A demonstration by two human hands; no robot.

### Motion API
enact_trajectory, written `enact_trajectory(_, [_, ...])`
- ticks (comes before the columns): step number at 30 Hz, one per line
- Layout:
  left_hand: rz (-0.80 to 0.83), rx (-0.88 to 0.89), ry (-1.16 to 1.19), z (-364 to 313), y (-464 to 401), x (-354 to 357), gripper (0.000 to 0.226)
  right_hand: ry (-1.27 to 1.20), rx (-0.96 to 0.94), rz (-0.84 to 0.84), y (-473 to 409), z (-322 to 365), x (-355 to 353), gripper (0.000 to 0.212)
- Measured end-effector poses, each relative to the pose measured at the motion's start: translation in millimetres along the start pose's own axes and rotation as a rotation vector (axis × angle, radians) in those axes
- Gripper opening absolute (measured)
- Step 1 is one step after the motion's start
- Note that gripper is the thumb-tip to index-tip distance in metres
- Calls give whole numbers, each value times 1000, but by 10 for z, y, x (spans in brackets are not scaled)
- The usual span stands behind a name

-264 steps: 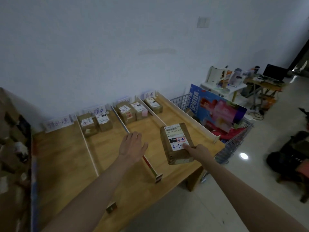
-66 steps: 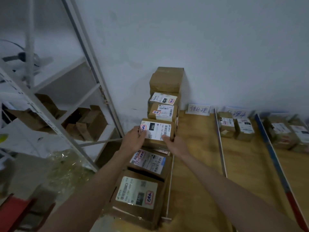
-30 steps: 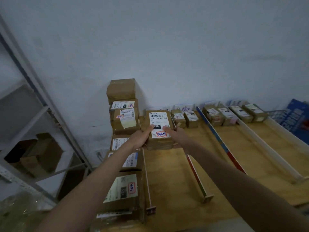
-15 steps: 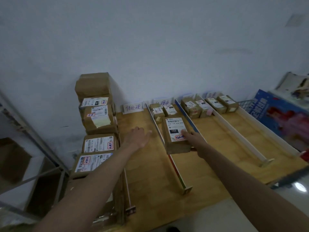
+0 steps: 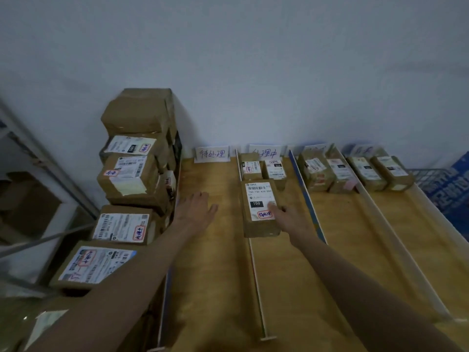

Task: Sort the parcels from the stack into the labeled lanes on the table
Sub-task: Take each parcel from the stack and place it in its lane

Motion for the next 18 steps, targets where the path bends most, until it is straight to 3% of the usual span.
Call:
enact_trajectory(11, [6, -125, 87, 177, -708, -58, 52, 126, -37, 180, -1426, 430, 202, 41])
enact_trajectory(18, [-7, -133, 130, 351, -1362, -92, 51, 217, -50, 181, -2286, 739, 467, 37])
Point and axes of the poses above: each hand's wrist, its own y-axis away from the middle knuckle, its own x-axis out of the palm, z = x × y, the point moved 5 cm from there along -y, towards the middle knuckle, and after that the axes turned 15 degrees about z, right-handed, at the moved point
